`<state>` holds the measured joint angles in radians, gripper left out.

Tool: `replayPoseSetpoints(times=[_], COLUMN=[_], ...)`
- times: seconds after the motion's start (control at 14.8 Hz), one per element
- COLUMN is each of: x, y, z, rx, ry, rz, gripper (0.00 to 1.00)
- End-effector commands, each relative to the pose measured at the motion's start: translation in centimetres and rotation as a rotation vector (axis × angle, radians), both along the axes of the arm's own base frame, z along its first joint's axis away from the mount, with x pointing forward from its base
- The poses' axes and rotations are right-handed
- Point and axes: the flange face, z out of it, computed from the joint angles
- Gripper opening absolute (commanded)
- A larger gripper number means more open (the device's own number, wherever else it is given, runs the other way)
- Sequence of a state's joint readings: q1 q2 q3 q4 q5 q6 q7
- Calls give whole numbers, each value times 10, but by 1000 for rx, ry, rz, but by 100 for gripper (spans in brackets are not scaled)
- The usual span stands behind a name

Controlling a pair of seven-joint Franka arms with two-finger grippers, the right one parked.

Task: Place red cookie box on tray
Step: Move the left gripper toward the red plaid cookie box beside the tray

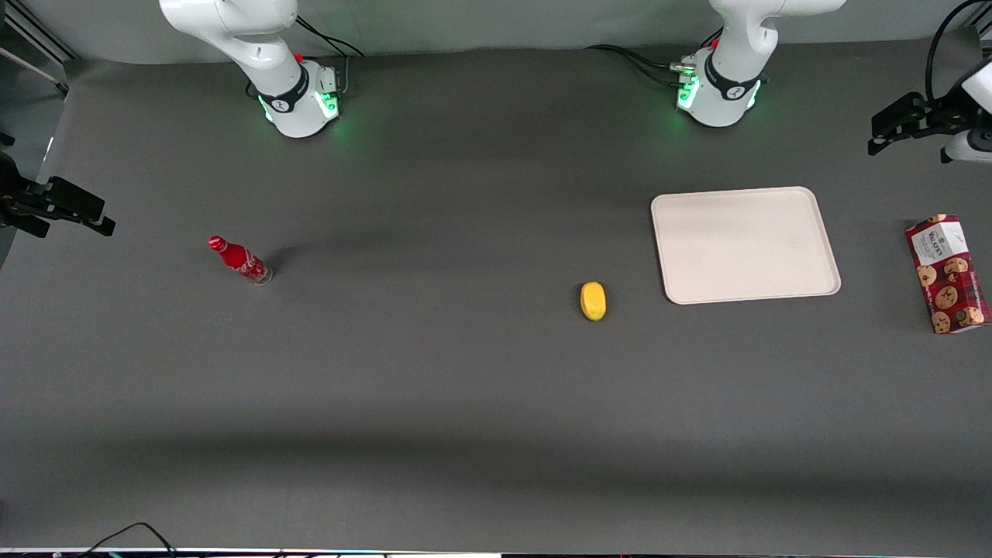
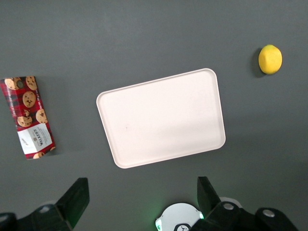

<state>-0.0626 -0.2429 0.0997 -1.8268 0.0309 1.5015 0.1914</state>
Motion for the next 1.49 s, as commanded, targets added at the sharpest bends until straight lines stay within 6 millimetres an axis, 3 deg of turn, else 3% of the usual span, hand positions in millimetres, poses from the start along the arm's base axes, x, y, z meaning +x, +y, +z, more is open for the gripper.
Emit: replayPoseSetpoints(times=[0.0,0.41,0.47,0.61,0.81,1.02,1.36,1.42], x=[10,14,16,25,73,116,150,150], y=[2,8,21,64,120,156,241,260], z=[11,-4,-6,-5,-14,-61,-176,-189], rx=[19,22,18,12,66,108,193,205], ry=[15,65,69,62,64,120,179,167], rz=[0,40,62,130,178,119,-17,-31], gripper=[100,100,100,100,100,100,100,100])
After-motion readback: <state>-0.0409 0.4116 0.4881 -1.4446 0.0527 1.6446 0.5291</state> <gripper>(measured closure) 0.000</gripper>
